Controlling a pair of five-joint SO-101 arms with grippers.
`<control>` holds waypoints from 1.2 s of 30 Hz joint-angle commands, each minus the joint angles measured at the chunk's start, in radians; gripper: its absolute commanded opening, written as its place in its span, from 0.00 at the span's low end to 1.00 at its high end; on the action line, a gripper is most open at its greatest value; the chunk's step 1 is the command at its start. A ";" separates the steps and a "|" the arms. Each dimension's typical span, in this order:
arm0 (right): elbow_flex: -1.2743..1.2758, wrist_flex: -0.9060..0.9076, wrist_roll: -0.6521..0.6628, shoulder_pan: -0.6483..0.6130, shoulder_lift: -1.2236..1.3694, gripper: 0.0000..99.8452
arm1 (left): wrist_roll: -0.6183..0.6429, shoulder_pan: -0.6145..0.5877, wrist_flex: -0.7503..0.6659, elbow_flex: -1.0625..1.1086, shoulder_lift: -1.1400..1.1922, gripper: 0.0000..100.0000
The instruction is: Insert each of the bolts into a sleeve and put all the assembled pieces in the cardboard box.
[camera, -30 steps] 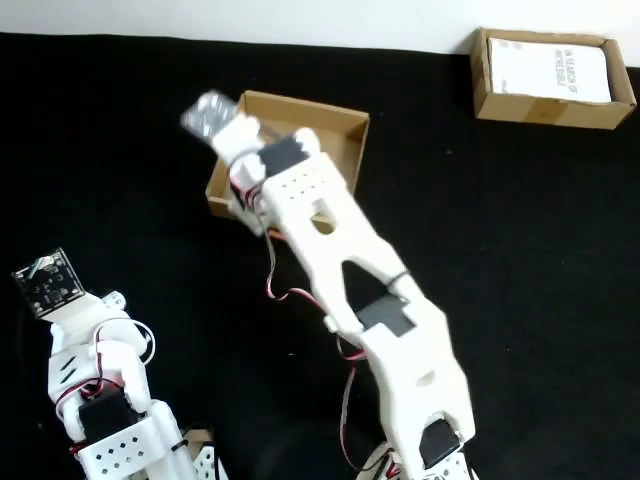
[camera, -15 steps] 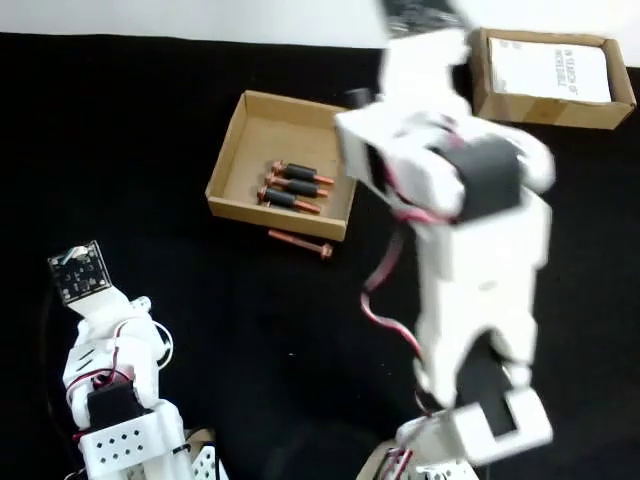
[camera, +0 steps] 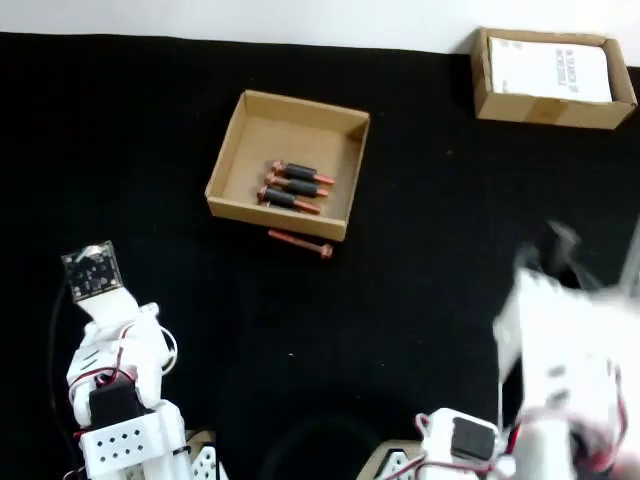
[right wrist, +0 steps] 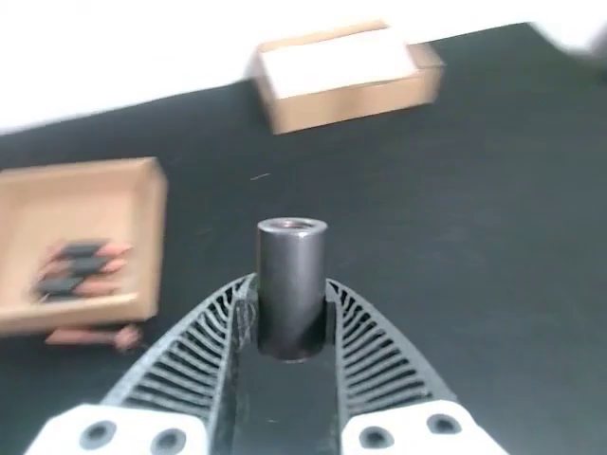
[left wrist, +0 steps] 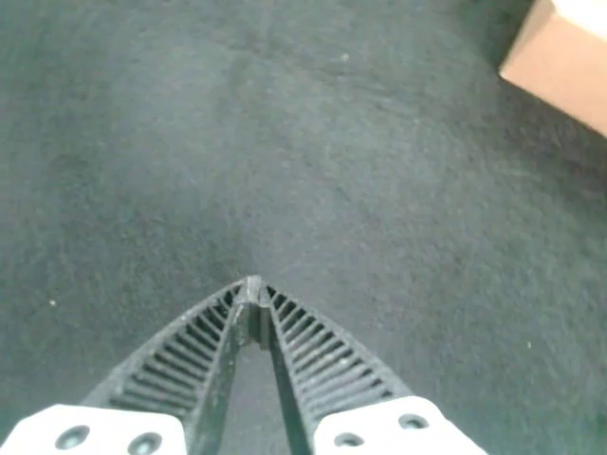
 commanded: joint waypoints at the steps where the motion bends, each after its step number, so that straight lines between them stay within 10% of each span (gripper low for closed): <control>1: 0.225 -0.120 -0.005 0.191 -0.231 0.01 | -0.012 0.041 0.023 0.007 0.005 0.01; 13: 1.027 -0.674 -0.006 0.590 -0.673 0.01 | -0.192 0.134 0.147 -0.245 0.136 0.01; 29: 1.429 -1.175 -0.006 0.957 -0.699 0.01 | -0.210 0.535 0.655 -1.495 1.500 0.01; 36: 1.633 -1.438 0.002 1.161 -0.697 0.01 | -0.600 0.696 0.735 -1.844 1.853 0.01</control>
